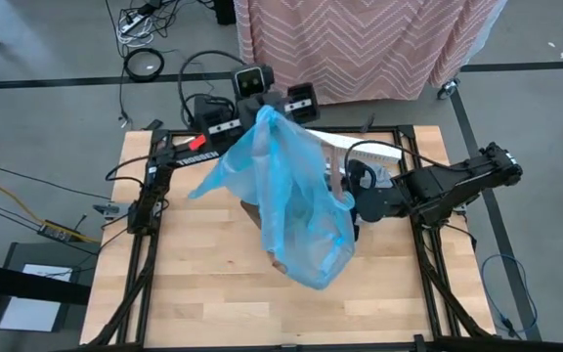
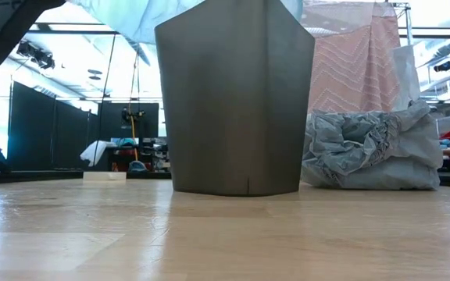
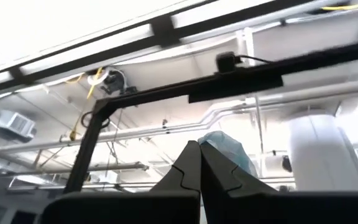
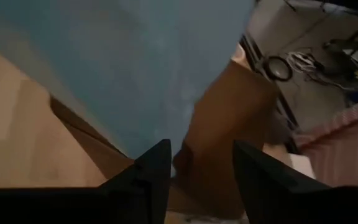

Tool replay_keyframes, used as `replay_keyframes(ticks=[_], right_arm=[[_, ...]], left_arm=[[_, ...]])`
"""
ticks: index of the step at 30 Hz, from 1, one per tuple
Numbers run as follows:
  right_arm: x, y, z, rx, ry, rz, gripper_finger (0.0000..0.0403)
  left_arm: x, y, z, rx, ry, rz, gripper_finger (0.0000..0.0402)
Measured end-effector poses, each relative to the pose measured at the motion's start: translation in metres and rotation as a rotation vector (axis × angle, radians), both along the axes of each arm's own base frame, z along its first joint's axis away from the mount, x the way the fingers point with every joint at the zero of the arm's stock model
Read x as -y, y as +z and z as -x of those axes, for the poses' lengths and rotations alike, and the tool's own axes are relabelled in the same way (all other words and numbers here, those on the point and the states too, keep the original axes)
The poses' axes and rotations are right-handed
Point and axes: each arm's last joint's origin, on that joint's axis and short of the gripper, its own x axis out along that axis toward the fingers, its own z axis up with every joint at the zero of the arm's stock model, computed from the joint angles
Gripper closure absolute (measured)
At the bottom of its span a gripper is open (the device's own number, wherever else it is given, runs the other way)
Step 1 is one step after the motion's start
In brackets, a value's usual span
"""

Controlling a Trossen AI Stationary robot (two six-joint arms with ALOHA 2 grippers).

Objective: Place trash/remove bag and relplace
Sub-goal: Insert the new blue trash bag into the black trash bin

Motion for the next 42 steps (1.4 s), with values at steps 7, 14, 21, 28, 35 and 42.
replay_keyframes(ticks=[7, 14, 21, 28, 35, 42], right_arm=[[0.001, -0.001, -0.003, -0.046, 0.079, 0.131, 0.0245], [0.009, 0.018, 0.020, 0.017, 0.092, 0.160, 0.0245], [0.035, 0.033, 0.022, 0.062, 0.062, 0.279, 0.0251], [0.070, 0.047, 0.005, 0.213, 0.350, 0.232, 0.0247], [0.105, 0.037, -0.014, 0.242, 0.530, 0.145, 0.0247], [0.118, 0.026, -0.049, 0.371, 0.763, 0.066, 0.0246]], left_arm=[[0.027, 0.001, -0.001, 0.009, -0.069, 0.005, 0.0400], [0.040, 0.001, 0.002, -0.004, -0.141, -0.013, 0.0399], [0.041, 0.002, 0.005, 0.020, -0.145, -0.046, 0.0399], [0.046, 0.002, 0.007, 0.032, -0.166, -0.053, 0.0399], [0.048, 0.002, 0.008, 0.029, -0.177, -0.078, 0.0398], [0.049, 0.005, 0.012, 0.036, -0.182, -0.122, 0.0398]])
